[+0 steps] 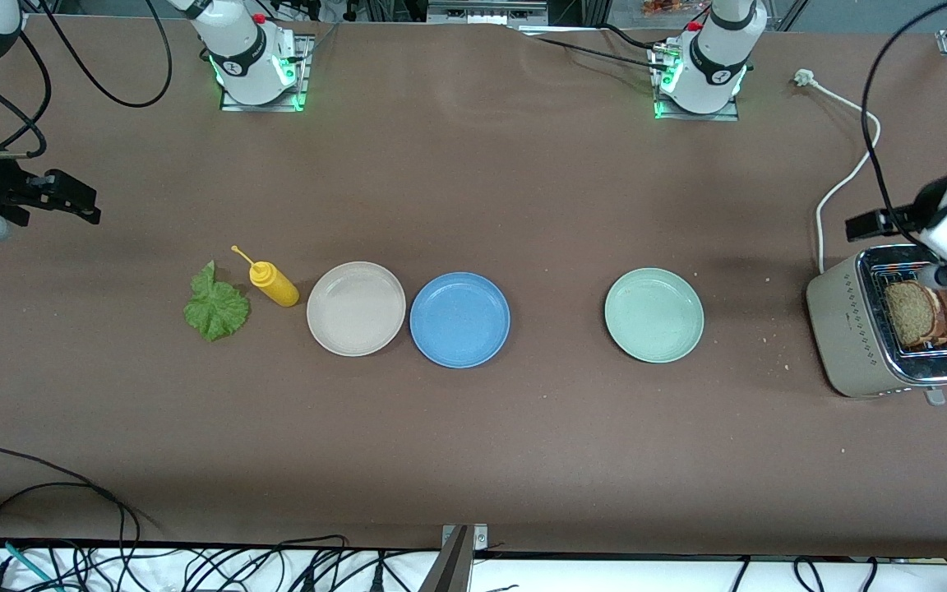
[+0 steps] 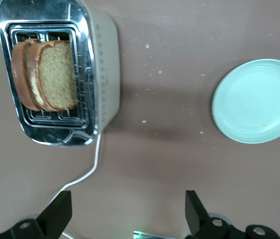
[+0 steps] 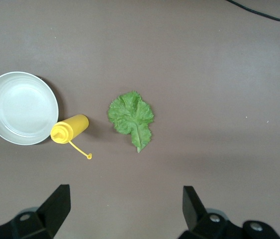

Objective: Make sandwich in blue plate with both arms
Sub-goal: 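Reach the left gripper down over the bread slices in the toaster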

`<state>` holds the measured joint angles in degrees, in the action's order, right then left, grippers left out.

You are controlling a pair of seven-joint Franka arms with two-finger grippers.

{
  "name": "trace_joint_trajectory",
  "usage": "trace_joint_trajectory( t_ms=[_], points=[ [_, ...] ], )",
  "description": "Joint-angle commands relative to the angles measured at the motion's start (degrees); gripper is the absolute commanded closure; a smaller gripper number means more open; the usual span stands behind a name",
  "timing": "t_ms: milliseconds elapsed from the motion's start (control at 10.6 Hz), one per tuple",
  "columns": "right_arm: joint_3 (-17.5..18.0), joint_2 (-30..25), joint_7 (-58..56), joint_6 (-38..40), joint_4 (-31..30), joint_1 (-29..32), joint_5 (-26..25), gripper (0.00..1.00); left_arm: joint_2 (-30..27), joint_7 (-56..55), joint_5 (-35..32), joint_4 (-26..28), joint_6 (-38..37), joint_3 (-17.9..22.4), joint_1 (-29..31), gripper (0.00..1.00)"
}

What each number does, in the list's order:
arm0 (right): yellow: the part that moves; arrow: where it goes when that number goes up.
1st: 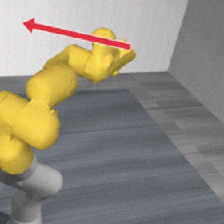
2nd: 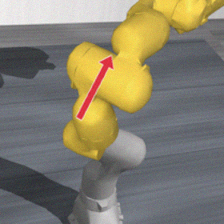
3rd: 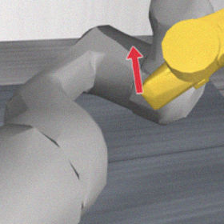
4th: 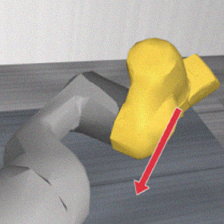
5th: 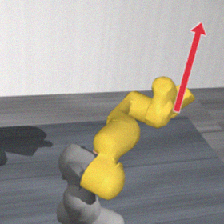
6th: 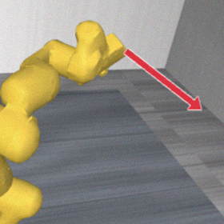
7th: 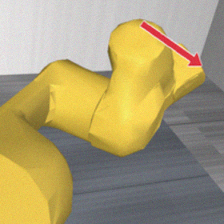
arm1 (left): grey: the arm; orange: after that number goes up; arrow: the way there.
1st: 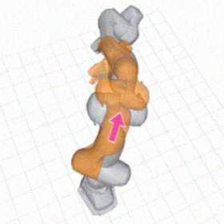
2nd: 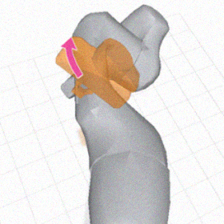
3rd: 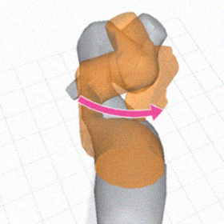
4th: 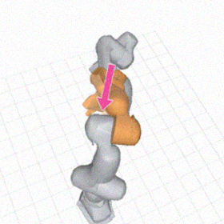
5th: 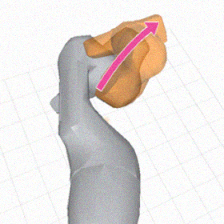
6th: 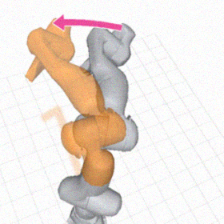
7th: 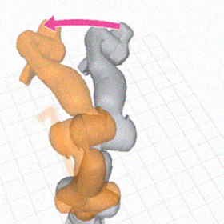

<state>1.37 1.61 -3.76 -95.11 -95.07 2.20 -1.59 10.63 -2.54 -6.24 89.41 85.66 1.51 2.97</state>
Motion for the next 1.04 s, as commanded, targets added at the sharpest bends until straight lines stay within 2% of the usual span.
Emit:
trace_joint_trajectory(
  t_ms=[0, 189, 473, 947],
  points=[
    [0.04, -0.82, 0.33, 1.15, 0.24, 0.17, 0.53, 0.00, 8.59, 11.56, -0.88, -6.35, 6.06, 0.25, 7.21, 0.00],
    [-0.05, -0.82, 0.42, 1.15, 0.15, 0.17, 0.71, 0.00, 12.55, 15.01, -0.79, -6.35, 12.40, 0.25, 9.85, 0.00],
    [-0.05, -0.73, 0.42, 1.06, 0.24, 0.17, 0.71, 0.00, 15.64, 15.02, -0.88, -6.35, 15.93, 0.16, 9.95, 0.00],
    [0.04, -0.73, 0.51, 1.15, 0.24, 0.17, 0.80, 0.00, 17.23, 15.37, -1.05, -6.35, 16.73, 0.25, 11.00, 0.00]
  ],
)
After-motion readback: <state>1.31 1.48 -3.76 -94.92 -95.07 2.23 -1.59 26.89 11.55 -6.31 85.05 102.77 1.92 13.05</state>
